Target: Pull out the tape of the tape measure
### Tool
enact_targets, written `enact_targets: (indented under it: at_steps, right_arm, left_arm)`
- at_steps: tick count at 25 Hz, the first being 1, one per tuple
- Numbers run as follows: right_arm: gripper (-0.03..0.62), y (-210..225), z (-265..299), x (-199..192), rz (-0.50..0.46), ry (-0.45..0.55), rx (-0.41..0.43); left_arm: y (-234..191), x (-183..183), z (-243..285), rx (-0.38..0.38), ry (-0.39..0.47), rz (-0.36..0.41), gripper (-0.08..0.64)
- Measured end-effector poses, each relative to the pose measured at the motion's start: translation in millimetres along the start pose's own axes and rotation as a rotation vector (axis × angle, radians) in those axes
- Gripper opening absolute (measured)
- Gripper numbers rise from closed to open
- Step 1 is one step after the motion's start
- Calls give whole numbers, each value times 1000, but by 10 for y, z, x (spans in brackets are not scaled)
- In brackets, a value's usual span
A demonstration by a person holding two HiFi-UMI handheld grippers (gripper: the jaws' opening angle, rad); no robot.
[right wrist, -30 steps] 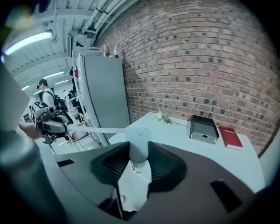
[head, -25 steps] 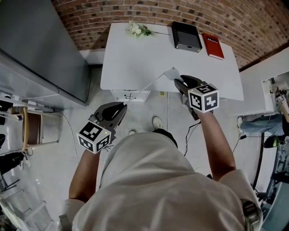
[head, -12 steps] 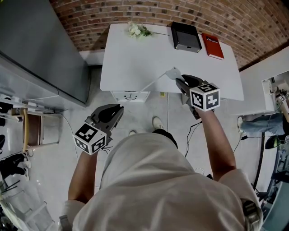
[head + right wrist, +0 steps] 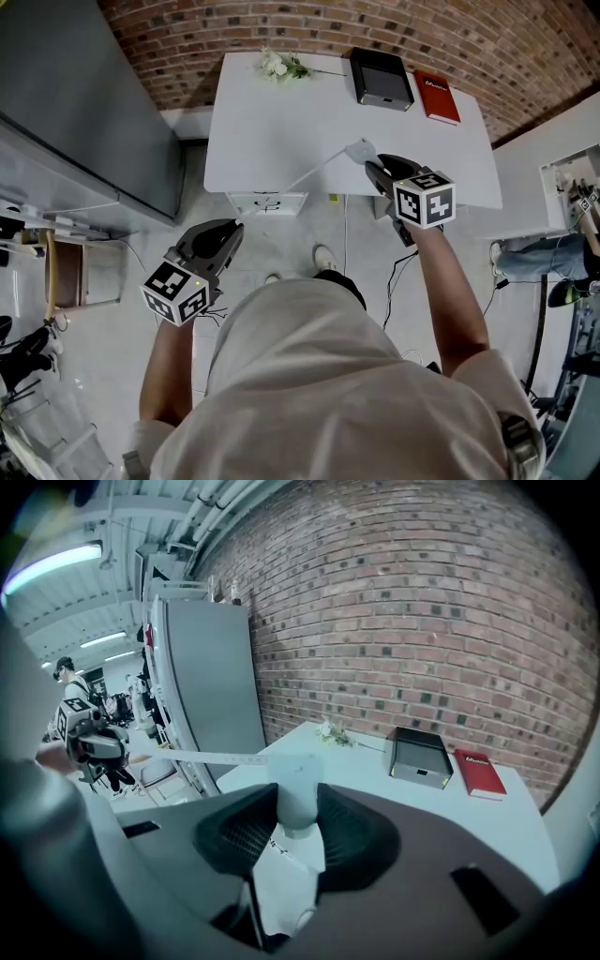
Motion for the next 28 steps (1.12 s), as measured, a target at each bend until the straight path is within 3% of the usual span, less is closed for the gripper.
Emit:
enact_targets:
  at_steps: [11, 28]
  right_arm:
    - [135, 188, -98, 6, 18, 4, -49]
    - [135, 258, -89, -40, 20, 9, -34]
  left_arm:
    - [12, -40, -66, -2, -16, -2, 26]
    - [-37, -37, 14, 8, -26, -11, 28]
Point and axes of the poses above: the fingertips, and each gripper's own axes: z forward along the fingers, y to its right, x out of its top, the point moved 7 cm from there along -z, backward along the fingers, and after that the axes turned 7 degrees about x, right-handed, at the moved point
